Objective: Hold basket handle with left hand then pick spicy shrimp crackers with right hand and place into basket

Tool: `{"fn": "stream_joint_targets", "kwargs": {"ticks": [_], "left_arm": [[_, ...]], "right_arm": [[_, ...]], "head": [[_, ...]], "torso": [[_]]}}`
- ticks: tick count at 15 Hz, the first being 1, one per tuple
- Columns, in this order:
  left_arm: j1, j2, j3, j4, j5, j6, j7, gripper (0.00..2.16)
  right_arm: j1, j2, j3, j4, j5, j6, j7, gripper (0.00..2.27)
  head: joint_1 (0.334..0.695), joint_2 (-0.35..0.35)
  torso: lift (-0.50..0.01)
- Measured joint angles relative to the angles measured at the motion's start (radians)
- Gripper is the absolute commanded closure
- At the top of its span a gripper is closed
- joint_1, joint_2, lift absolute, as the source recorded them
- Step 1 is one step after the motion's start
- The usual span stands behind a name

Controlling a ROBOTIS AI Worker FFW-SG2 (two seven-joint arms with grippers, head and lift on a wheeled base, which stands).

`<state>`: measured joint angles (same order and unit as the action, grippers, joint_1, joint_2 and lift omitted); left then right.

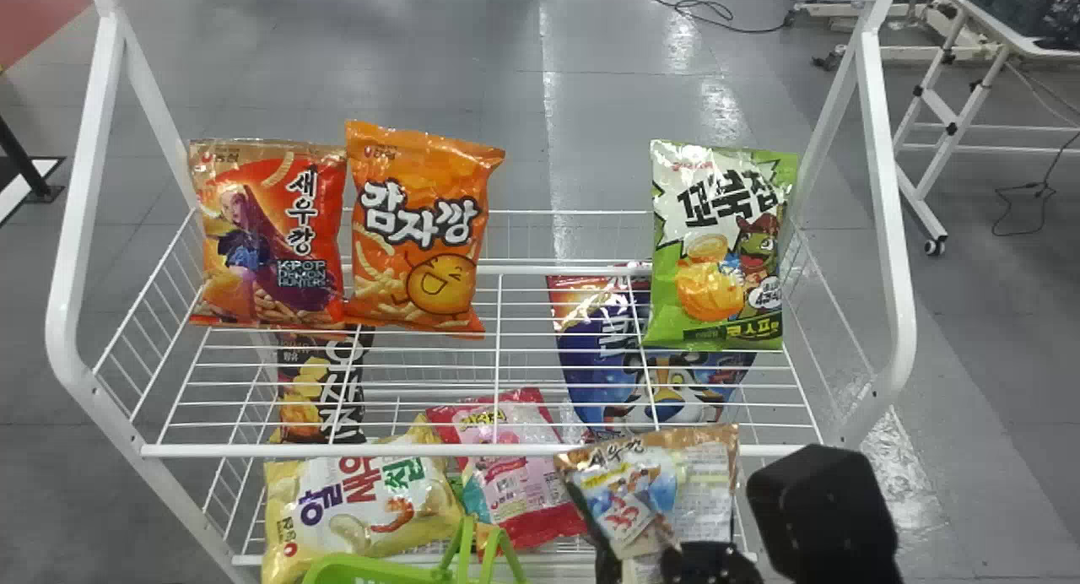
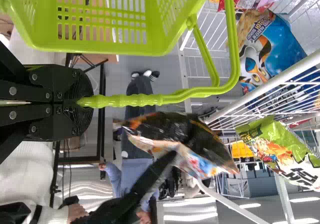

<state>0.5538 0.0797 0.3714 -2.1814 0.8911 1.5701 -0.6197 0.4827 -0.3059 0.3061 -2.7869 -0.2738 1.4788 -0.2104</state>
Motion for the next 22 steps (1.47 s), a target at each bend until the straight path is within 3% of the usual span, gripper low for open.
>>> {"fn": "stream_joint_targets", "kwargs": {"ticks": [11, 22], "left_arm": [[-0.005, -0.003, -0.003, 0.002, -0.001, 0.0, 0.002, 1.9], [-0.003, -0.003, -0.024, 0.001, -0.003, 0.0, 0.0, 1.9]], "right_arm": [[0.039, 0.009, 0.081, 0.04, 0.014, 0.091, 0.0, 1.68], [-0.04, 0.067, 0.235, 0.221, 0.086, 0.055, -0.011, 1.68]], "head": [[0.695, 0.006], [0.695, 0.107]], "torso": [[-0.037], [-0.037]]}}
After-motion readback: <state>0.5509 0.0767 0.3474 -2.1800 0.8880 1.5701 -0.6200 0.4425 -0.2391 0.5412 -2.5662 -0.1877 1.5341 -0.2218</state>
